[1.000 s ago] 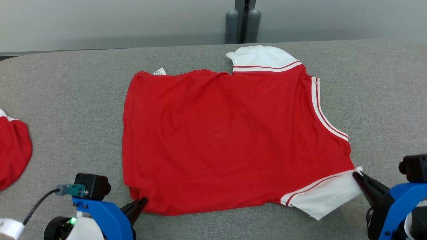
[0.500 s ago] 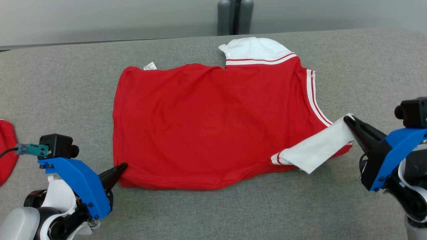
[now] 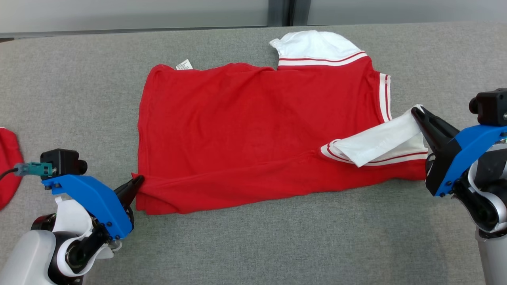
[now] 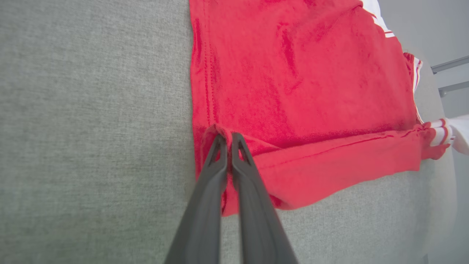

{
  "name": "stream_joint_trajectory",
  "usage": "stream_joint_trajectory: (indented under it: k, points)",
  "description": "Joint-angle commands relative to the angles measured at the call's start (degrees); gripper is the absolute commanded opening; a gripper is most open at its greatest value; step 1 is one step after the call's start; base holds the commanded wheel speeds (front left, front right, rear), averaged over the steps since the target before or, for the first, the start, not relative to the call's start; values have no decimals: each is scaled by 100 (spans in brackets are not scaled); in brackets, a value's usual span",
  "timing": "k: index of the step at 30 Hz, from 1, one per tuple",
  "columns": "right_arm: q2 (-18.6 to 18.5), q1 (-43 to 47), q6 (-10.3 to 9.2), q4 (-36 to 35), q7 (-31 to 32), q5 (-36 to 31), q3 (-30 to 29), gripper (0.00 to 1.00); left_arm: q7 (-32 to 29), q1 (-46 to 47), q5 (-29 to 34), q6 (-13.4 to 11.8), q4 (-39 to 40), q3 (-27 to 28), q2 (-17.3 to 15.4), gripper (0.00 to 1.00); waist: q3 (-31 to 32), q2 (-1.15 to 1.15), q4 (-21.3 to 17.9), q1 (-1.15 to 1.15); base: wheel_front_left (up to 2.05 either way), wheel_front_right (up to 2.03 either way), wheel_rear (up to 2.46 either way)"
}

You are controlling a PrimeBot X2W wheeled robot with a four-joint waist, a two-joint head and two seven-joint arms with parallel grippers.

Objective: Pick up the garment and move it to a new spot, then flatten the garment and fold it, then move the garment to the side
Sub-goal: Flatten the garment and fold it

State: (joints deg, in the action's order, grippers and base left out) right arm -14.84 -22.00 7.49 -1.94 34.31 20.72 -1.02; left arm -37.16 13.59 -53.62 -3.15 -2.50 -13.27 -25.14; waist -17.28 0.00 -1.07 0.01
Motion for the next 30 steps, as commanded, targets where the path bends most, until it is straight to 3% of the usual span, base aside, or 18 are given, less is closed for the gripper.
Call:
stream_joint_trajectory:
  k: [1,7,8,9,10,11,12,23,30]
  points:
    - [-38,-105,1,48,-61,-10,0,0,51,134,35,29,-52,14,12,0,-21,0,26,-1,0,0,0]
    - [-14,-188,1,294,-231,-16,4,0,283,308,63,112,-257,-16,164,0,-79,0,84,-1,0,0,0]
    - [-12,-210,1,318,-268,-25,-6,7,346,344,98,124,-292,-13,173,0,-86,0,86,-1,0,0,0]
    - [-8,-231,1,337,-314,-29,-2,28,409,371,125,151,-333,-15,192,5,-92,0,87,-1,0,0,0]
    - [-7,-242,1,362,-358,-31,3,49,465,385,131,171,-377,-19,218,30,-97,0,86,-1,0,0,0]
    - [1,-252,1,378,-419,-32,-11,100,520,393,149,181,-410,-19,245,78,-102,0,85,-1,0,0,0]
    - [19,-278,1,394,-502,-42,-39,100,580,417,168,196,-443,-12,271,100,-105,0,87,-1,0,0,0]
    - [89,-240,1,583,-1224,-356,-202,100,1619,239,514,416,-619,39,428,100,60,0,135,-1,0,0,0]
    - [247,320,1,475,-1016,-594,-614,100,2761,-212,1127,299,-581,-97,652,100,209,0,192,-1,0,0,0]
